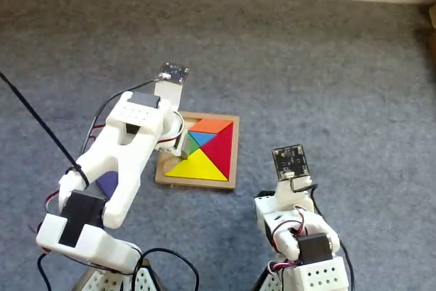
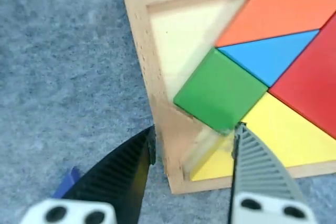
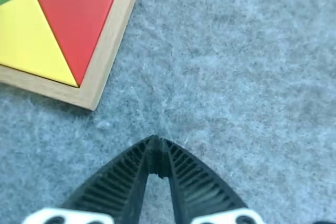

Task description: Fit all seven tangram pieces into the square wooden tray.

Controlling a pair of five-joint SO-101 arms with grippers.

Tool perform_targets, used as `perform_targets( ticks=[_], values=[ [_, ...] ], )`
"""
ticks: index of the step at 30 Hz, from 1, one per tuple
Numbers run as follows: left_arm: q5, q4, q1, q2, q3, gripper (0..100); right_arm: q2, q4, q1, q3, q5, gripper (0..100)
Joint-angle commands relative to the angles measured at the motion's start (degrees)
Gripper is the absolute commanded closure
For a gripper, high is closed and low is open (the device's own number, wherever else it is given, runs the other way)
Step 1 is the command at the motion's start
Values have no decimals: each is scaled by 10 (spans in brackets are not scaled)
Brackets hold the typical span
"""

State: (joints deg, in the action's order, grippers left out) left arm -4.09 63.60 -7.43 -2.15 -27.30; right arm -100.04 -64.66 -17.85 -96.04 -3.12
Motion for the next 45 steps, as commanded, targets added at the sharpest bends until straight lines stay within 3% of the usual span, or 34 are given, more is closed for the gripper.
perform_targets(
  ticks=[1,7,20,29,36,45],
  values=[
    [1,-1,0,34,6,761,-9,-4,-1,-85,6,992],
    [1,42,-2,34,14,761,-9,-4,-1,-85,6,992],
    [2,46,-58,28,3,758,-9,-4,-1,-85,6,992],
    [1,49,-51,34,8,761,-9,-4,-1,-85,6,992],
    [4,43,25,27,32,758,-9,-4,-1,-85,6,992],
    [4,9,-15,27,0,758,-9,-4,-1,-85,6,992]
  ],
)
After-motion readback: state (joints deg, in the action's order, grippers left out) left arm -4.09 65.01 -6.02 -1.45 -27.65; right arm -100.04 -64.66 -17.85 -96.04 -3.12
